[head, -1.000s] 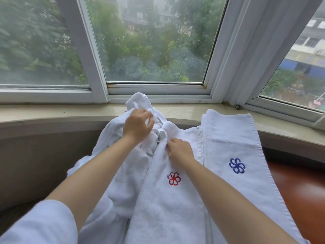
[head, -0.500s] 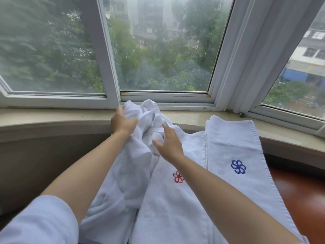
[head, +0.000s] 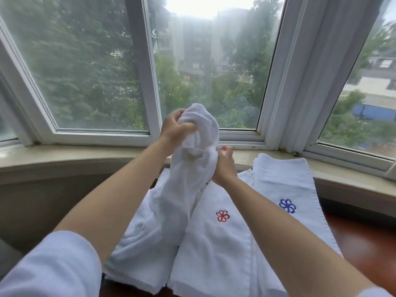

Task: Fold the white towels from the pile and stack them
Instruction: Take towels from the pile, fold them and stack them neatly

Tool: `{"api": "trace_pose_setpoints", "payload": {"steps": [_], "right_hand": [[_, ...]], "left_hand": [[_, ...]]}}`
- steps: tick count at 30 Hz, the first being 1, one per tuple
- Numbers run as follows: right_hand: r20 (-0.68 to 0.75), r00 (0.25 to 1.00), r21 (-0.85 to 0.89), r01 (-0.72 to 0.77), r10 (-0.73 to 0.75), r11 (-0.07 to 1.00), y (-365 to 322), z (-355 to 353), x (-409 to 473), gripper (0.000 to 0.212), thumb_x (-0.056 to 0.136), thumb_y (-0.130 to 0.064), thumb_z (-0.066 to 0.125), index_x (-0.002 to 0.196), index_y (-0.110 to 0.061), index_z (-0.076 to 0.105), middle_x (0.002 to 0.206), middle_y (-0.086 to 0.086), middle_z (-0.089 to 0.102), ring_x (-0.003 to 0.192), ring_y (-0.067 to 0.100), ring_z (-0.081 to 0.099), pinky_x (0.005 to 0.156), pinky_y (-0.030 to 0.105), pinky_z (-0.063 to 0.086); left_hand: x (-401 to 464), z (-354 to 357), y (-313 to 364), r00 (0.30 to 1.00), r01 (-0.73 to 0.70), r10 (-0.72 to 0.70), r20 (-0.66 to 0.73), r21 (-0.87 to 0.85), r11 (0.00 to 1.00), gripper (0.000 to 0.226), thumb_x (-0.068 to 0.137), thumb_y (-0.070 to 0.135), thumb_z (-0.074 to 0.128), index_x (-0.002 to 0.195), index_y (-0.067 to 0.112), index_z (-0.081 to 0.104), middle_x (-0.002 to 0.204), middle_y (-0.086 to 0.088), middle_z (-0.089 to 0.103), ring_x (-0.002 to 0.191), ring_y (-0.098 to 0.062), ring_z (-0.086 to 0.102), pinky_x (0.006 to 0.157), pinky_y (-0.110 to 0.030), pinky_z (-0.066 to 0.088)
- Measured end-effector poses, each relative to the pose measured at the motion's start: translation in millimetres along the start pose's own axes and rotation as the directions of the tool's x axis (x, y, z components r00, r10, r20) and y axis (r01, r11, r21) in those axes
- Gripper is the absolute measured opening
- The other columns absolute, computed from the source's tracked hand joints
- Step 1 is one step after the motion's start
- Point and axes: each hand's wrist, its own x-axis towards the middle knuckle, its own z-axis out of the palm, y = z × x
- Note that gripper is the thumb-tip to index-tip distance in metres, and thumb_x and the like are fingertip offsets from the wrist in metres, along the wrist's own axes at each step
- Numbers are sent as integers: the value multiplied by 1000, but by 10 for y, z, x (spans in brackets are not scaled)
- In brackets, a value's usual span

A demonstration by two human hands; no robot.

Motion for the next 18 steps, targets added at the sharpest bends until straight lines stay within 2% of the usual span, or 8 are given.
{"api": "trace_pose_setpoints", "payload": {"steps": [2,4,6,8,10,12,15,18], "right_hand": [[146,988,-395,15,47,919,79,-119,-138,57,79,-22,68,132,-30,48,141,5,29,124,28,39,95,36,38],[247,950,-462,-58,191,885,153,-145,-248,63,79,-22,69,136,-30,45,140,6,32,130,27,34,99,38,35],[185,953,-212,-199,239,957,180,-219,-326,76,80,-24,66,145,-30,28,147,5,25,136,26,28,105,41,34],[73,981,45,-186,182,982,158,-320,-372,94,77,-34,70,150,-32,11,153,3,17,138,26,27,109,45,32],[18,995,203,-102,100,974,121,-425,-443,107,66,-37,79,150,-28,14,148,3,29,135,27,34,108,45,35],[4,996,368,-81,86,926,108,-501,-532,109,52,-38,86,143,-23,29,138,1,42,128,23,42,104,44,40],[-31,991,647,-77,128,758,124,-650,-614,67,65,-26,84,123,-21,52,121,3,59,111,23,56,94,43,49],[-91,983,756,-35,157,653,178,-890,-667,28,73,-14,71,97,-26,63,97,1,69,95,27,63,83,41,50]], "left_hand": [[-48,29,167,997,-50,50,-65,1,999,32,65,22,63,97,26,62,84,6,63,79,-14,61,72,-31,53],[-109,78,315,995,-71,69,-73,-17,997,35,66,22,64,101,24,62,86,6,64,80,-14,62,71,-30,53],[-214,147,425,996,-81,80,-25,-41,996,29,61,22,65,90,27,62,81,6,64,75,-11,61,66,-26,52],[-336,233,492,996,-75,77,34,-65,995,26,58,20,66,83,25,62,76,4,62,70,-12,60,62,-25,51],[-447,338,524,996,-23,35,86,-138,990,31,57,19,67,87,20,63,78,2,63,71,-13,60,62,-25,52],[-539,445,581,991,43,-9,136,-251,967,36,58,16,68,93,14,63,82,-3,63,75,-17,61,65,-27,52],[-630,586,702,973,104,-7,231,-413,905,48,64,14,66,109,-1,62,92,-15,60,86,-27,58,76,-35,47],[-661,731,764,948,173,-3,317,-510,843,54,78,22,64,126,-2,55,104,-18,54,96,-29,52,81,-41,41]]}}
